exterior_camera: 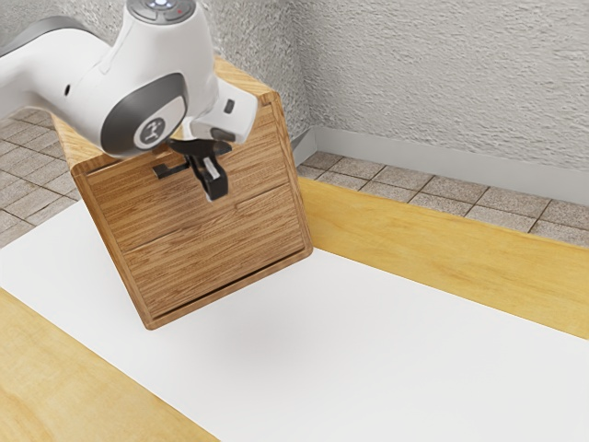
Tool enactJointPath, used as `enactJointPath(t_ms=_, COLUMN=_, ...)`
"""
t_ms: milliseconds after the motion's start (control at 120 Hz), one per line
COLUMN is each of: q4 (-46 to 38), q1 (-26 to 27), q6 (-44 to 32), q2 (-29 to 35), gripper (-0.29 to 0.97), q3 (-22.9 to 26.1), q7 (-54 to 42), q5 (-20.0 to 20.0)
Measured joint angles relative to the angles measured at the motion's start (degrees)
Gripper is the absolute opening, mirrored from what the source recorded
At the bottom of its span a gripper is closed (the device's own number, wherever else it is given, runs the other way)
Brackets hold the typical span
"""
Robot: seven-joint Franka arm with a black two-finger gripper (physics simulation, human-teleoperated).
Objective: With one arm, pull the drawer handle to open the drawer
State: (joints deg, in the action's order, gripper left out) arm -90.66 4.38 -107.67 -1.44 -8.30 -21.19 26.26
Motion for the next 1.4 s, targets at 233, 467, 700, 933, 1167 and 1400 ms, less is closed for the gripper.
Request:
enactJointPath(t_ms=233, q4=-0.7, q1=-0.8, q6=0.3, q2=1.4, gripper=0.43, q3=0.6, q7=0.1, q5=0.2)
enactJointPath(t_ms=467, q4=-1.3, q1=-2.5, q6=0.5, q2=1.7, gripper=0.41, q3=1.9, q7=0.2, q5=0.3)
enactJointPath(t_ms=700, q4=-2.7, q1=-3.4, q6=0.5, q2=3.0, gripper=0.40, q3=3.1, q7=0.6, q5=0.3)
enactJointPath(t_ms=933, q4=-4.2, q1=-2.5, q6=0.3, q2=4.4, gripper=0.39, q3=4.5, q7=1.1, q5=0.3)
enactJointPath(t_ms=1167, q4=-6.1, q1=1.2, q6=0.1, q2=6.2, gripper=0.37, q3=5.7, q7=1.8, q5=0.3)
enactJointPath(t_ms=1400, q4=-8.4, q1=0.9, q6=0.2, q2=8.0, gripper=0.40, q3=6.3, q7=2.5, q5=0.2)
